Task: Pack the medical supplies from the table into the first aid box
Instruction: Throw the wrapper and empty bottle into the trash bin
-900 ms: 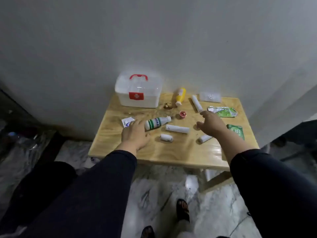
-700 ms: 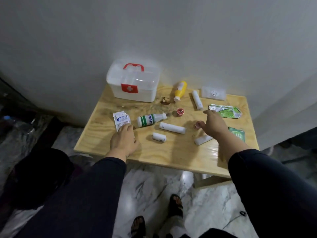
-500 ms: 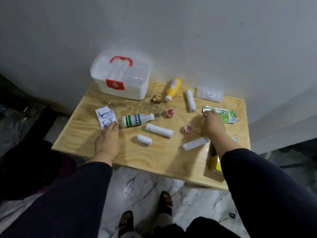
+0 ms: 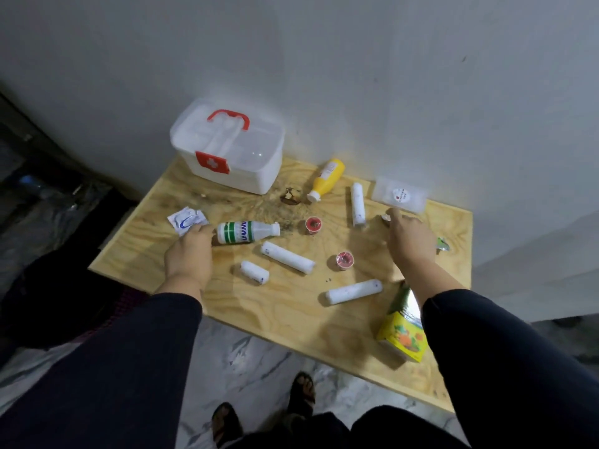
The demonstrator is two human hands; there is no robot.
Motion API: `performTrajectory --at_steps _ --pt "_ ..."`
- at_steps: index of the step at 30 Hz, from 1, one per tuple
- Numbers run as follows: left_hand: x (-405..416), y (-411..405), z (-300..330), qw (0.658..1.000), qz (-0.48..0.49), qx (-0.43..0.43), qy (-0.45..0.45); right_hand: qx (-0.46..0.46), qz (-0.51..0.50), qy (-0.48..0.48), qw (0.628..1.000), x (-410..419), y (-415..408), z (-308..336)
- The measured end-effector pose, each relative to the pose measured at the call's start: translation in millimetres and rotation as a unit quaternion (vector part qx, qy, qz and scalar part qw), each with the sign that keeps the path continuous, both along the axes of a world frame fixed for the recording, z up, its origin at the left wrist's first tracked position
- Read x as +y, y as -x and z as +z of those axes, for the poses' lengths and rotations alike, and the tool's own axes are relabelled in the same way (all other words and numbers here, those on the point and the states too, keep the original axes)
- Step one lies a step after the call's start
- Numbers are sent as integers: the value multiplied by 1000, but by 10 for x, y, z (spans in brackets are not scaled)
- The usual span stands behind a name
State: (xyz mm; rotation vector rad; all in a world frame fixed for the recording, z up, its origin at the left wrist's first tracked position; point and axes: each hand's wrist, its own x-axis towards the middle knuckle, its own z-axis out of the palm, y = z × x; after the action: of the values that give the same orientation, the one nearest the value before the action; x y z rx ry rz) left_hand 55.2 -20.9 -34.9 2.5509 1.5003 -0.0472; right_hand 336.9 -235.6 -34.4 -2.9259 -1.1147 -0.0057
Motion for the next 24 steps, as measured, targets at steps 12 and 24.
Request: performTrajectory --at_steps 12,24 --pt "397 135 944 936 65 -343 -31 39 102 -350 930 1156 444 1116" --pt "1043 1718 1324 901 165 -385 -112 308 266 -347 845 2692 2455 1420"
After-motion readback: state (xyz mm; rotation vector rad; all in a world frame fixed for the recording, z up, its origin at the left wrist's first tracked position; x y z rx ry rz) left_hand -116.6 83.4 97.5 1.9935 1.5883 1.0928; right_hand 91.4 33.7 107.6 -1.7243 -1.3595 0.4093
